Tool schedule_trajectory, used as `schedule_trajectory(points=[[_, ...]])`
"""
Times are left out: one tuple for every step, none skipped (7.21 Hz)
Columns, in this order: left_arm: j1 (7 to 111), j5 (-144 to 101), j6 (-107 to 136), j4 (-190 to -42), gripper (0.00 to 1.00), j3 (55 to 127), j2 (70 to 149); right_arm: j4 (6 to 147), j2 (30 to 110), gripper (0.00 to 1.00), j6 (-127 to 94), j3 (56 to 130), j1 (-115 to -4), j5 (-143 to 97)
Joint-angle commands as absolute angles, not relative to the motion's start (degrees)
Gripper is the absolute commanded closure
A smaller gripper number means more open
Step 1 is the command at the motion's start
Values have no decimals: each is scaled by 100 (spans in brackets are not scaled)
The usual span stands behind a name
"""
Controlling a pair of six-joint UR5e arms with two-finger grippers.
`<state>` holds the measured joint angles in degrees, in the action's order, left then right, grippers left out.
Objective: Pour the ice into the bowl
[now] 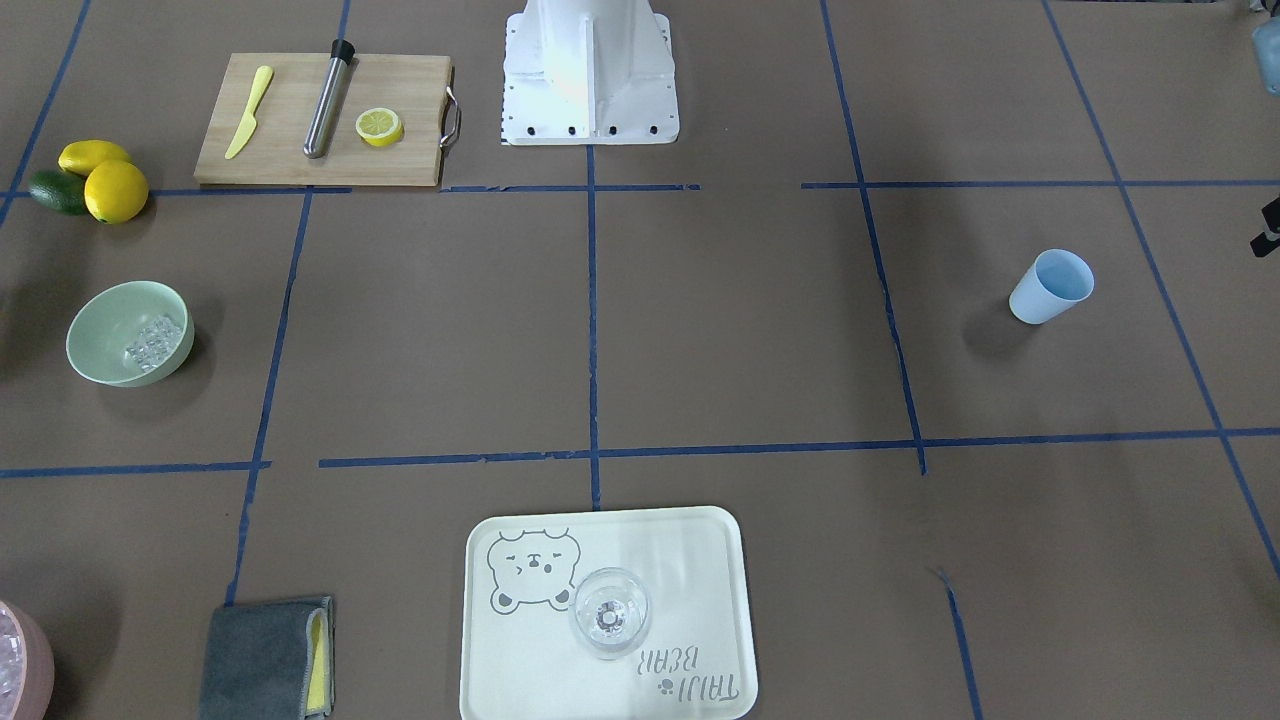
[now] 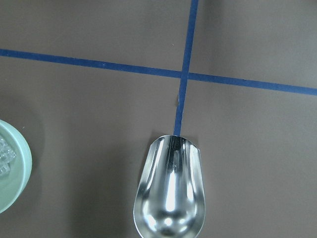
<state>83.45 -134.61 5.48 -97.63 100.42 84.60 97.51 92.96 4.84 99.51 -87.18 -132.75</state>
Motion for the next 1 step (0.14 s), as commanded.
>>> schedule_trajectory(points=[[8593, -13465, 545, -9521, 0, 9906, 8552, 9738, 9308, 0, 483, 9975, -8701, -13289]])
